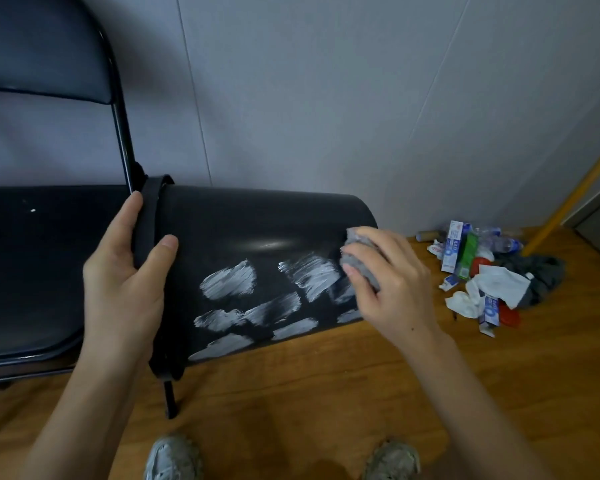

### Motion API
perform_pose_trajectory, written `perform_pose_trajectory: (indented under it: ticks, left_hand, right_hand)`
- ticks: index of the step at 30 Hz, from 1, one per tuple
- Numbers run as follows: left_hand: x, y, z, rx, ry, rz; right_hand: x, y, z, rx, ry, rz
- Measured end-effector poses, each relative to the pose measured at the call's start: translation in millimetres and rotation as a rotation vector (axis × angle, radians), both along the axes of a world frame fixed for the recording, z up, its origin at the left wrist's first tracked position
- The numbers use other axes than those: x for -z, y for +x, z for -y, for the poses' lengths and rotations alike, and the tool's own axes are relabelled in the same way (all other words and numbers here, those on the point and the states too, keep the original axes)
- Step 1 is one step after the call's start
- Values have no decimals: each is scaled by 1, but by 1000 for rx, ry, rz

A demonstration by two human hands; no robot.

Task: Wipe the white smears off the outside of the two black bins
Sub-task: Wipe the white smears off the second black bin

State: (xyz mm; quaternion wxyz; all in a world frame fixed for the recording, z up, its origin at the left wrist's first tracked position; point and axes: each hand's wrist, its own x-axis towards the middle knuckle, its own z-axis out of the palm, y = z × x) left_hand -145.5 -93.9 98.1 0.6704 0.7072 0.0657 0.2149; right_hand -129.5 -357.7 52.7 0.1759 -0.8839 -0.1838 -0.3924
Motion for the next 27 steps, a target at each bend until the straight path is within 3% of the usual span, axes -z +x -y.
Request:
perform_pose_trajectory:
  ticks: [4,9,14,27]
  left_hand:
    - [-1,-4,3,10,7,-6]
    - [-3,-7,5,43,69,-20]
    - [-1,-7,8,53,81,-13]
    - [-4,-7,2,19,37,-3]
  right_hand:
    - [-6,8,-3,89,66,-20]
    - [-1,5,-13,-20,-11,-18]
    - [-2,15,-9,140,71,-79]
    - [-1,6,-12,66,16,-50]
